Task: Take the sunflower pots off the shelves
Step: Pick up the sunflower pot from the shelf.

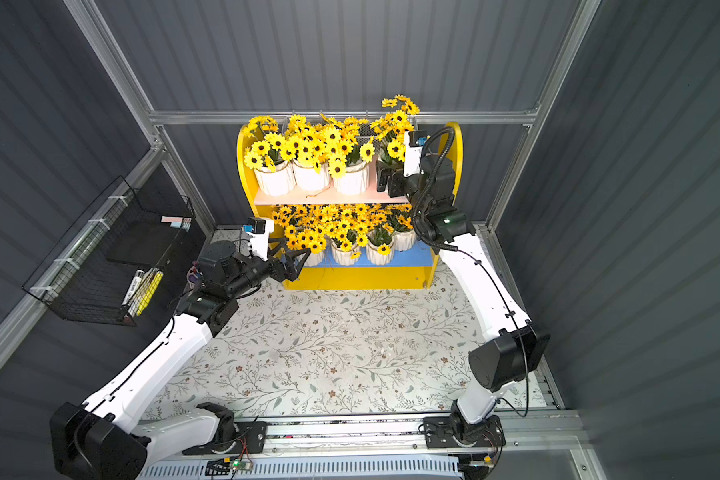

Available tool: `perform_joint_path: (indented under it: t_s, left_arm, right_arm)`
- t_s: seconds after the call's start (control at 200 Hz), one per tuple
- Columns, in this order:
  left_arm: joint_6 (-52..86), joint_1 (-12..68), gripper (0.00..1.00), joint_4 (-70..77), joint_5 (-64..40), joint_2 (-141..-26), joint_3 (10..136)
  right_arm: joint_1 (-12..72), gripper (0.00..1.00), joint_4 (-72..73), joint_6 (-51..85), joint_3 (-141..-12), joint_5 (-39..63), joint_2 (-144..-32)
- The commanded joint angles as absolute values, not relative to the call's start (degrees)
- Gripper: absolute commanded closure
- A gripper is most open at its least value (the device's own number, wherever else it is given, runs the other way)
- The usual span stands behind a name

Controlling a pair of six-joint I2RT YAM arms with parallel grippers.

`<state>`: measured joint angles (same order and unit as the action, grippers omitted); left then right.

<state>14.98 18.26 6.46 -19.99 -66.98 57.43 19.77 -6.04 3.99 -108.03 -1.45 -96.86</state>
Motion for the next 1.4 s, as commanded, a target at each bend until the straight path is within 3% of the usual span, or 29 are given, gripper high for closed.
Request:
perform_joint_path:
  t_s: [0.0,0.92,1.131,1.281,1.396]
  left_arm:
    - [14.1,18.3,0.01,7.1,-20.5,-65.0,56.9]
    - [13.1,18.3,0.01,6.9,-20.4,-64.5,56.7]
    - [12.9,18.3,0.01,6.9,-20.2,-64.8,56.8]
    - [12.8,18.3,0.01,6.9,-20.0,-64.6,56.7]
    - [12.7,18.3,0.01,6.9,-19.8,-64.7,56.6]
  right_arm:
    - [19.5,0.01,-6.4,3.0,-109.3,-3.4,-97.8]
    - [19.6,0.01,-5.1,0.1,-106.6,-3.9,-97.8]
    - [19.6,0.11,-4.6,-0.6,-105.8,-2.5,-97.1]
    - [19.6,0.3,-3.7,-1.2,-105.2,-1.4,-96.5]
    - [19.6,0.39,-2.4,-1.3,-104.0,-1.7,-95.5]
